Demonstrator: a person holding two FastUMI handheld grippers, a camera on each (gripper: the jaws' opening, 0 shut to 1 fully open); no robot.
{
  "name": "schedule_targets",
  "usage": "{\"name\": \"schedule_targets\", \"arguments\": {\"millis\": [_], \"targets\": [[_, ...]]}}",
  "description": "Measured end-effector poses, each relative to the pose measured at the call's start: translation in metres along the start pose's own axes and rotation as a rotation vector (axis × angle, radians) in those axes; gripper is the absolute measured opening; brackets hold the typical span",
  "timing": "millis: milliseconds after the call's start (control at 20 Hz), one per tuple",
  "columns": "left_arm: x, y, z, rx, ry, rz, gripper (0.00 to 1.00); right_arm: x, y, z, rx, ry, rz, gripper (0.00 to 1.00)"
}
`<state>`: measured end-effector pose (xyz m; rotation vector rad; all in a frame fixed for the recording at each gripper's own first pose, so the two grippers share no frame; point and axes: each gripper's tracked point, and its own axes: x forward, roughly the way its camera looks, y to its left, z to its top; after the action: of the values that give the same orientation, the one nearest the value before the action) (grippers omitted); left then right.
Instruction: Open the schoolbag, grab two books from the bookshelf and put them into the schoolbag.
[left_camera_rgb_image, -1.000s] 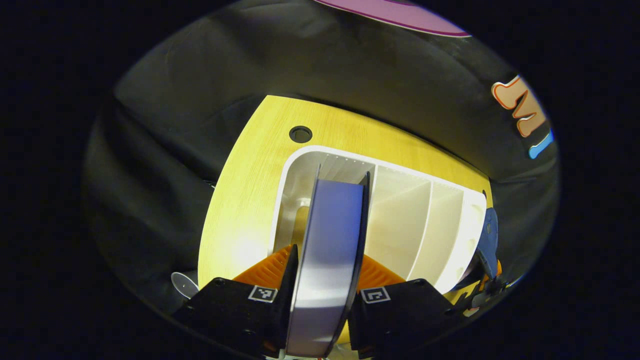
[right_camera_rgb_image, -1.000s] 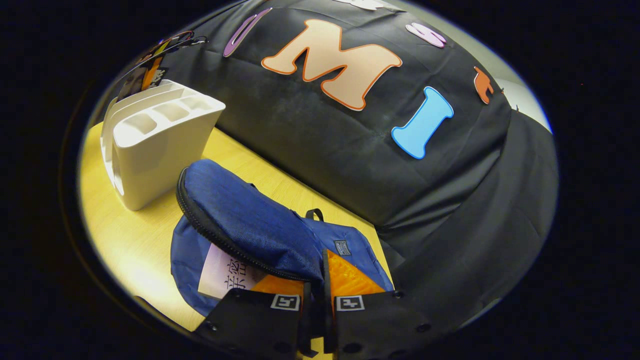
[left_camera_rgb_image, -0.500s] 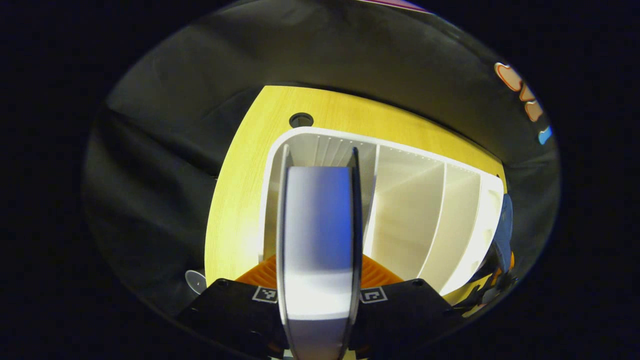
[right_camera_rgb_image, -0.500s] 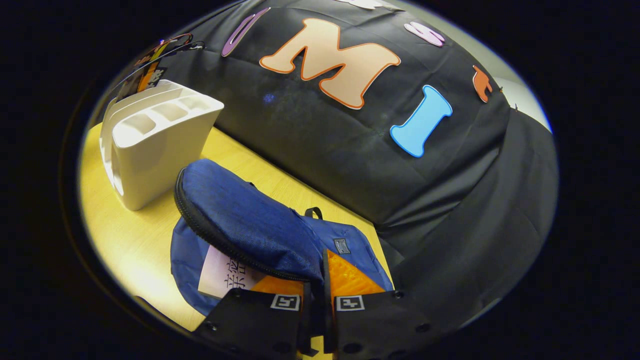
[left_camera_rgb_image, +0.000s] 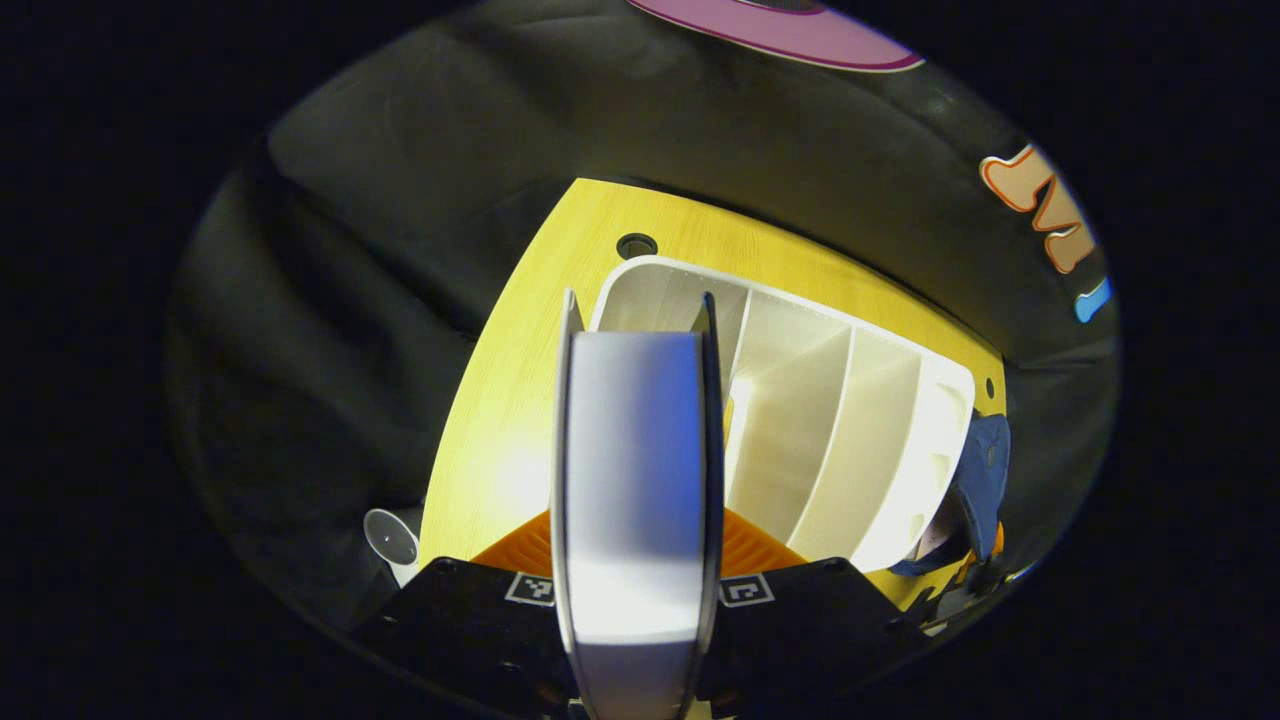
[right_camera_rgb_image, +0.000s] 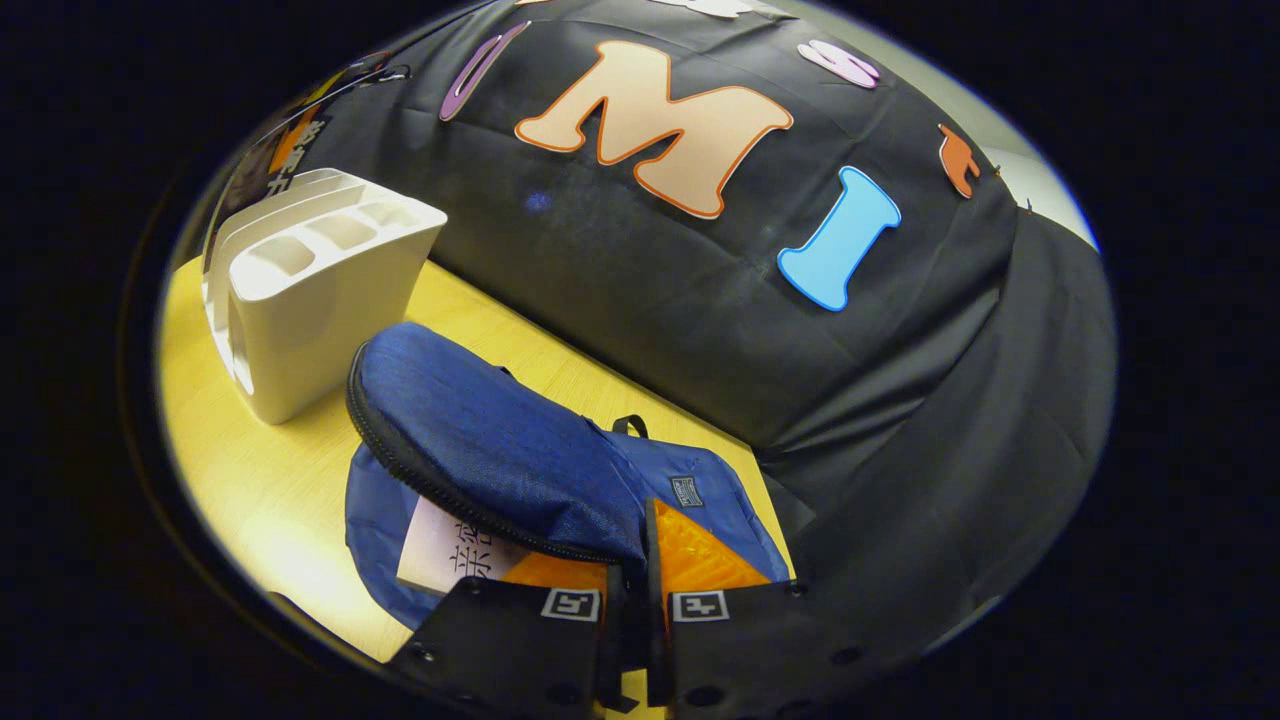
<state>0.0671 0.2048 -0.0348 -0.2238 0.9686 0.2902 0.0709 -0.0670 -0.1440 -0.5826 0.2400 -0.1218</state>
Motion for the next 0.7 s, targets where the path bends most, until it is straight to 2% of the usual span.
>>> {"name": "schedule_targets", "arguments": {"millis": [50, 150, 300, 450, 700], "targets": [[-0.012, 0.001, -0.007, -0.012, -0.004, -0.005, 0.39, 0.001, 0.000, 0.000, 0.000, -0.004, 0.004, 0.12], [-0.035, 0.003, -0.017, -0.045, -0.023, -0.016, 0.39, 0.000, 0.000, 0.000, -0.002, -0.012, 0.013, 0.10], [-0.072, -0.004, -0.035, -0.096, -0.045, -0.036, 0.39, -0.001, -0.001, -0.001, 0.006, -0.021, 0.026, 0.15], [-0.104, -0.015, -0.056, -0.137, -0.051, -0.070, 0.39, -0.003, -0.001, -0.004, 0.016, -0.031, 0.041, 0.09], [-0.147, -0.053, -0.080, -0.101, -0.114, -0.129, 0.42, -0.005, -0.008, -0.003, 0.041, -0.048, 0.056, 0.09]]}}
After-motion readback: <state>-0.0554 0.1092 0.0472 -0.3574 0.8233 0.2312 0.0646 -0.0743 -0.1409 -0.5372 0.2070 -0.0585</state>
